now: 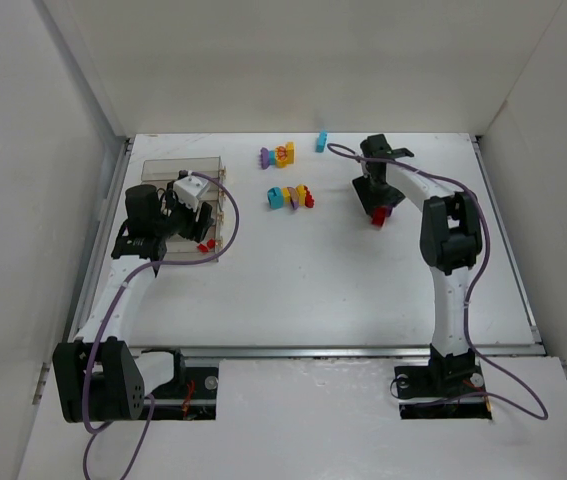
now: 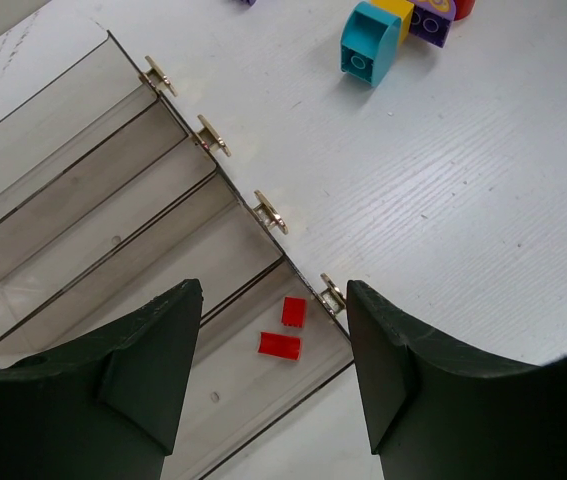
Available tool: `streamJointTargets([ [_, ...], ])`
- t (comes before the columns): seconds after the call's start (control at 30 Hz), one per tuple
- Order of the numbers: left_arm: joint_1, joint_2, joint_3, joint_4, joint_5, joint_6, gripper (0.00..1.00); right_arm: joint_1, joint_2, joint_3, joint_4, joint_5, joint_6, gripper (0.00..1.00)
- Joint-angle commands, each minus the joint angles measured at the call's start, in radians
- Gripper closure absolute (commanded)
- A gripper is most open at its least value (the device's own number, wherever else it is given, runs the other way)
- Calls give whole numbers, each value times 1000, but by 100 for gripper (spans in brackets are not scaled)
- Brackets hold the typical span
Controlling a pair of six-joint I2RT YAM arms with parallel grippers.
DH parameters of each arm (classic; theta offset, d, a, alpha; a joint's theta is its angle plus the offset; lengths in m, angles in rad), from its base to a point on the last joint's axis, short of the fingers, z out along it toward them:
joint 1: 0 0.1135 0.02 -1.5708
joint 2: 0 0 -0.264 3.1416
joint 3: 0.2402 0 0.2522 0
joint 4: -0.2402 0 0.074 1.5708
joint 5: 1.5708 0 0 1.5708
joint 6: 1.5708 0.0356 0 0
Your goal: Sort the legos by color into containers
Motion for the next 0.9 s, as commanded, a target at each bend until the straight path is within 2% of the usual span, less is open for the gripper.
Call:
streamJointTargets([
  [0.0,-2,-34,-2,7,25,12,43,0,-49,-11,31,-84,16,35],
  [0.03,-2,-34,-2,7,25,12,43,0,-49,-11,31,-116,16,31],
  [0.07,-2,-34,-2,7,25,12,43,0,-58,-11,31,-130,25,21],
  [0.27,-11,-34,-2,7,34,12,43,0,-100,-21,40,-182,97,7],
  [0.4,-11,-34,-2,7,43,12,43,-34,-121,-21,40,-225,163,7],
  [0.57,-11,-34,-2,7,53,12,43,-78,-109,-21,7,-202,254,7],
  [0.7,-11,-34,-2,16,63,3,43,-87,-82,-21,6,-211,254,8],
  [0.87,-11,-34,-2,16,73,3,43,-87,-72,-31,65,-314,202,8],
])
